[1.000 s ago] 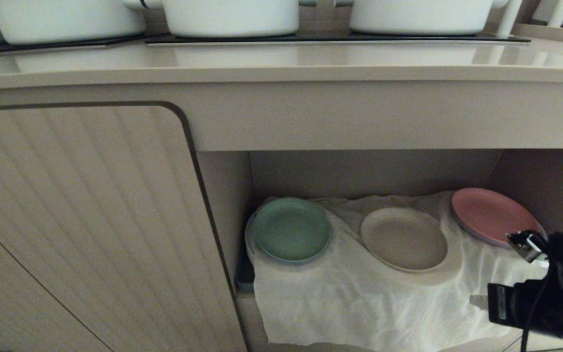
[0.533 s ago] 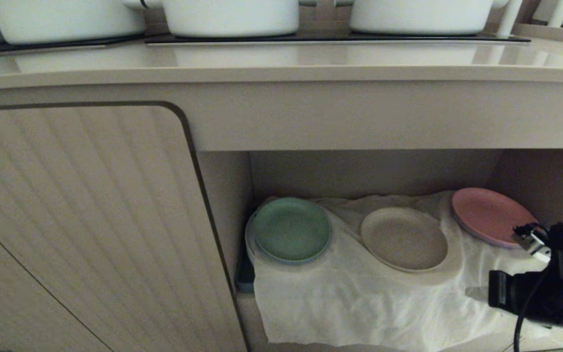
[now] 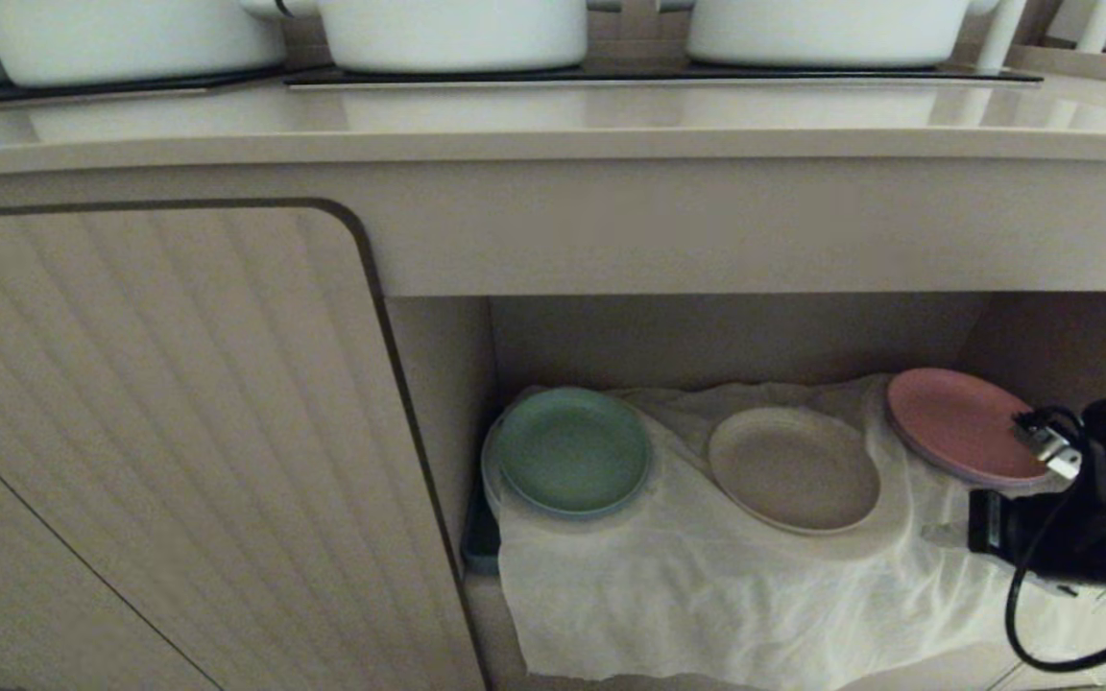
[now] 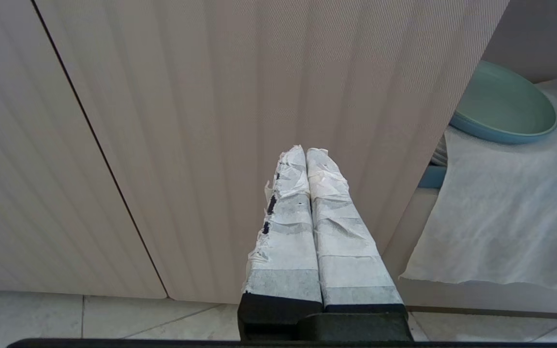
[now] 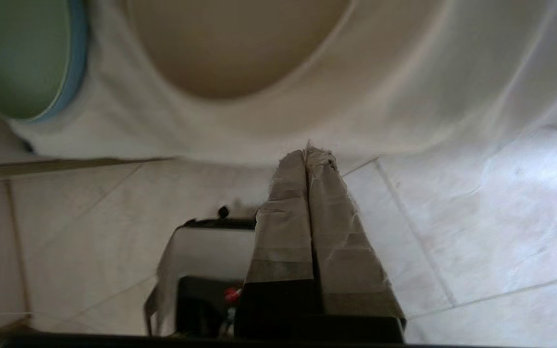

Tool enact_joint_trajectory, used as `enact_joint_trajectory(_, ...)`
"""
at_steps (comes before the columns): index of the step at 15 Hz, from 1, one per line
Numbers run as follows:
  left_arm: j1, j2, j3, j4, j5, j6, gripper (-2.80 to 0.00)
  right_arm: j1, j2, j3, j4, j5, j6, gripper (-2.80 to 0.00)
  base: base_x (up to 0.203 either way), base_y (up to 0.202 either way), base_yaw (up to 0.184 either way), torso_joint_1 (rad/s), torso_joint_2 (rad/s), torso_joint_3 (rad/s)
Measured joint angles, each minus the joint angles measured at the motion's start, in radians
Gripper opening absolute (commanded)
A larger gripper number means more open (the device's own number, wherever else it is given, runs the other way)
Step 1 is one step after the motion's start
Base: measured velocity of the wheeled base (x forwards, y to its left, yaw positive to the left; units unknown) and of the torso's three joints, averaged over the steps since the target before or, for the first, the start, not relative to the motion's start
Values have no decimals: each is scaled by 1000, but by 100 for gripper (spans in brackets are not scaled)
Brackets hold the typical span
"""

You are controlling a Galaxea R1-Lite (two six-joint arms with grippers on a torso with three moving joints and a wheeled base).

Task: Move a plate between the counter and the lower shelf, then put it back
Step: Pick up the plate in the cupboard

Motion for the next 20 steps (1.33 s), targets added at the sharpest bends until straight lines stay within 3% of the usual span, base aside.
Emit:
enact_joint_trajectory(6, 0, 0, 0, 0, 0, 0, -280, -7, 147, -142, 4, -2, -68, -280, 0, 0, 0, 0, 0, 0)
enact_joint_trajectory(10, 0, 0, 0, 0, 0, 0, -280, -5, 214, -192, -3, -4, -168, -280, 0, 0, 0, 0, 0, 0)
enact_joint_trajectory(18, 0, 0, 0, 0, 0, 0, -280, 19, 305, -298, 7, -4, -169, -280, 0, 0, 0, 0, 0, 0)
enact_joint_trajectory(19, 0, 0, 0, 0, 0, 0, -280, 19, 308, -298, 9, -4, -169, 0, 0, 0, 0, 0, 0, 0)
enact_joint_trajectory(20, 0, 0, 0, 0, 0, 0, -280, 21, 310, -300, 9, -3, -167, 0, 0, 0, 0, 0, 0, 0)
